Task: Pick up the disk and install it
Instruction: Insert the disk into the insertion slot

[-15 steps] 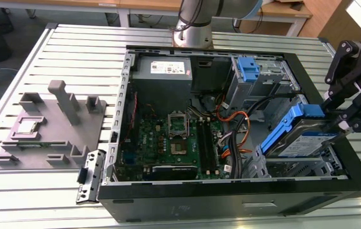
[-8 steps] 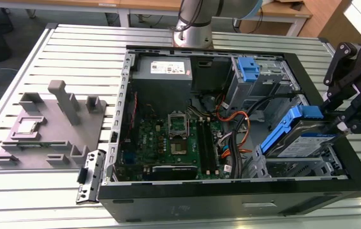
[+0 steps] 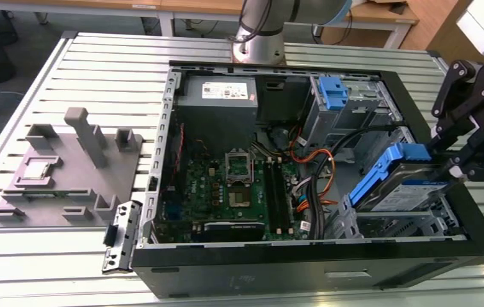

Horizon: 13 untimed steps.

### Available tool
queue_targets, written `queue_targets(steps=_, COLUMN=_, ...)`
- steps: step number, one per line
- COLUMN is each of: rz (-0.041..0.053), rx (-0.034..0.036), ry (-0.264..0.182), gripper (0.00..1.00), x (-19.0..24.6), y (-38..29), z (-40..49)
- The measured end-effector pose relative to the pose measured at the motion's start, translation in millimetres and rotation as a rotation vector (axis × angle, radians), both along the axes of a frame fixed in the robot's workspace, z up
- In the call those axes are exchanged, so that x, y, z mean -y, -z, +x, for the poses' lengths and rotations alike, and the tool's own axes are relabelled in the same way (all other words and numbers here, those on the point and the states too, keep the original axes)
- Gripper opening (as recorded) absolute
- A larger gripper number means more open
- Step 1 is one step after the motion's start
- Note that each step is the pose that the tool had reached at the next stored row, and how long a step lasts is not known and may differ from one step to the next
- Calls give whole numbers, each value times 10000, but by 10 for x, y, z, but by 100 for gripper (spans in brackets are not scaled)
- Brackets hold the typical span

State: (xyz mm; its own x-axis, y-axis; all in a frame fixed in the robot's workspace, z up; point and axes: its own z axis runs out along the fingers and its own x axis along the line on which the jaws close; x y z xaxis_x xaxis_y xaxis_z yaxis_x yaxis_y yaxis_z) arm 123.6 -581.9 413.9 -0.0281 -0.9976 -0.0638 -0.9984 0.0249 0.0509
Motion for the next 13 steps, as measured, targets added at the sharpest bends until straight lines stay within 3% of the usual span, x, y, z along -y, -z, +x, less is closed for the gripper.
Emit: queue_targets(steps=13, rz=16, rx=0, ry=0, gripper=35, x=0, y=63, z=0)
